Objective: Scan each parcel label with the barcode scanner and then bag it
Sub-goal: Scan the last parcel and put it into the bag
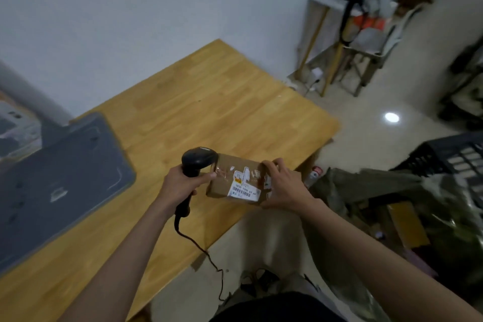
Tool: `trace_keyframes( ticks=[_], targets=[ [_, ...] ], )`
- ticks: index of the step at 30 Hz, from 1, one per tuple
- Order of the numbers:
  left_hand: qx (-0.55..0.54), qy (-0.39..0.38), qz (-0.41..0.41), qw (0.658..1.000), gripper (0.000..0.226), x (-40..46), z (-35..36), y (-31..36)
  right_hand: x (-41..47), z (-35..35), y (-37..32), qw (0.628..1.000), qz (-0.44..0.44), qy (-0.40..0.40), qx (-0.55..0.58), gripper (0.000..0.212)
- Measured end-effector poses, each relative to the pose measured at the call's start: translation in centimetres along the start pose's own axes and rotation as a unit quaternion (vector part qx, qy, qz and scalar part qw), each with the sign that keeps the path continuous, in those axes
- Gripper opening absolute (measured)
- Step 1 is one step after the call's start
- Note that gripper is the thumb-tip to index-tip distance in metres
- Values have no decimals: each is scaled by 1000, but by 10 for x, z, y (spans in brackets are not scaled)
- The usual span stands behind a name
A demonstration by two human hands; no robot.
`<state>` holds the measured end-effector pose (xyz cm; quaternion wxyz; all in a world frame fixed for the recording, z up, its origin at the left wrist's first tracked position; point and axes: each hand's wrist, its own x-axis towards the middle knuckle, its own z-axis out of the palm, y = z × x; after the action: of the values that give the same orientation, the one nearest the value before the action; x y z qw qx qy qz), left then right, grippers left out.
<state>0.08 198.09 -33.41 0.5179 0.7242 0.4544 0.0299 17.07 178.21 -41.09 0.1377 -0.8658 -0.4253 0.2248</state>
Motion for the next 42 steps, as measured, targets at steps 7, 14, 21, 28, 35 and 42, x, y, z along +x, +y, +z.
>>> trace_keyframes(
  ticks=[7,14,21,28,35,42],
  targets=[
    [11,-108,39,993,49,3,41,7,-68,11,25,989,128,64,30,119],
    [81,-210,98,970,48,-10,122,13,-154,36,56,959,254,99,73,115],
    [154,-303,179,923,42,-44,229,43,-236,47,117,916,363,120,124,113],
    [218,-367,238,873,36,-63,339,76,-275,54,204,875,413,117,225,117],
    [257,-382,241,854,29,-55,437,71,-262,90,300,848,441,77,283,125],
    [334,-408,199,826,43,-31,511,21,-244,162,348,828,463,50,311,132]
  ],
)
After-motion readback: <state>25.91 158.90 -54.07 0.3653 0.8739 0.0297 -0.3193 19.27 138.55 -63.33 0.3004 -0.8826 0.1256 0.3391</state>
